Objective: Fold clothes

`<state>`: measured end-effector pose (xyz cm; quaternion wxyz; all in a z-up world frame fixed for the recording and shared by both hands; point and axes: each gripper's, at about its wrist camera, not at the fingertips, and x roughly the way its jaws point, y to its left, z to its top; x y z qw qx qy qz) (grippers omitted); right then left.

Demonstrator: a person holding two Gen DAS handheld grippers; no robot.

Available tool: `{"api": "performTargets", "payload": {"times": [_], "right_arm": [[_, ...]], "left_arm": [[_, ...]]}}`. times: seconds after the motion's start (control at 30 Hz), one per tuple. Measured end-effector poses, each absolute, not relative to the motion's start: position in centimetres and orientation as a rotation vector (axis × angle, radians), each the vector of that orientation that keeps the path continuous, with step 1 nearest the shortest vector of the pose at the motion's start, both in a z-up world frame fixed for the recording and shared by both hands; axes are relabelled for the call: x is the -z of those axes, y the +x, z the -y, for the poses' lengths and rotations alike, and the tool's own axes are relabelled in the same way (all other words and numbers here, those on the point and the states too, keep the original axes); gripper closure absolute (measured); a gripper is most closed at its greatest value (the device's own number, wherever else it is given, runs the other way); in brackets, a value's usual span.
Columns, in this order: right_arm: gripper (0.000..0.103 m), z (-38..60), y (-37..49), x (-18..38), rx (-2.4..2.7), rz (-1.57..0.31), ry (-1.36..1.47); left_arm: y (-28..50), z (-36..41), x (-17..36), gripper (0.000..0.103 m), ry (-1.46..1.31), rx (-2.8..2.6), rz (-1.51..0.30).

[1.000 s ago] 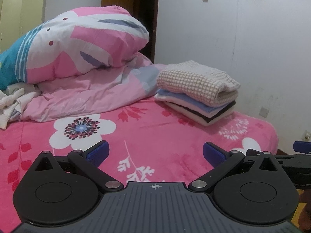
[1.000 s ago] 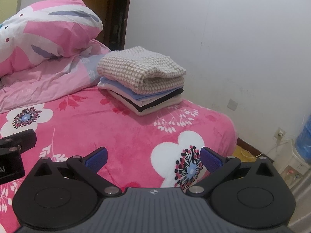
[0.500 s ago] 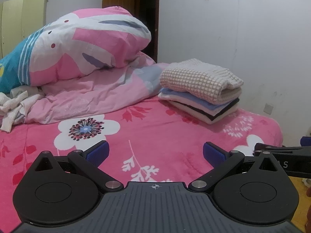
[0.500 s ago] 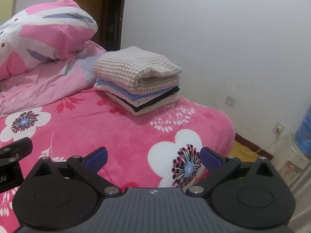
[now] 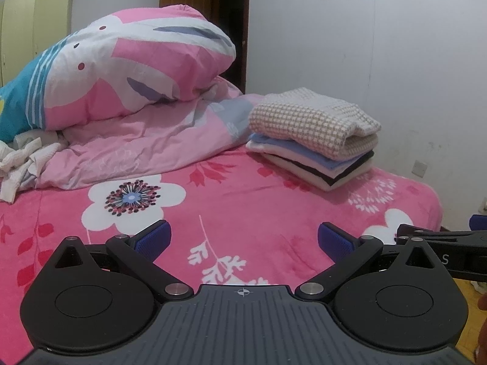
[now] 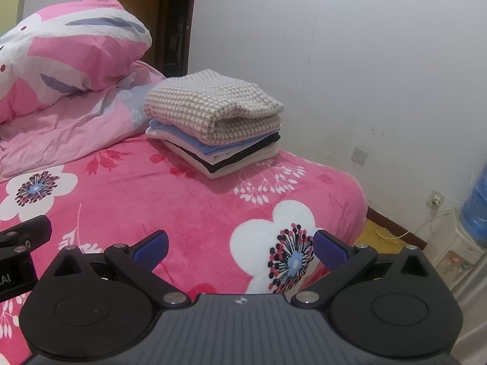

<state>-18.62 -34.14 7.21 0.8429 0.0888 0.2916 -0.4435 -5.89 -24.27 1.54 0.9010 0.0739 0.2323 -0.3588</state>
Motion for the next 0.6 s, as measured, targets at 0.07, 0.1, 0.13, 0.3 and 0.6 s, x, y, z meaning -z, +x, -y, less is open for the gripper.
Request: {"api": "performTargets", "payload": {"times": [0.07,0.1,0.13,0.3,0.6], "right_arm": [[0.000,34.04,-18.65,-7.18,0.936,-0.615,0.187],[0.000,33.99,-18.68,-7.15,0.936,-0.615,0.186],[0.000,33.95,-18.68,-7.15,0.935,-0.616,0.185],[0.000,33.90,-18.62,-7.13,0.934,-0.618,0.183],[0.000,33.73,-18.49,-7.19,0.933,-0.621,0.179]], "left_arm": [[-5.96,24.29,-1.55,0.000,0.153,0.742,-0.481],[-6.01,24.30,-1.56,0.000,0.153,0.742,-0.481],[-6.03,24.30,-1.57,0.000,0.153,0.742,-0.482],[-5.92,24.28,-1.58,0.000,0.151,0.742,-0.488],[-5.86,24.19,-1.58,0.000,0.151,0.741,-0.495]]}}
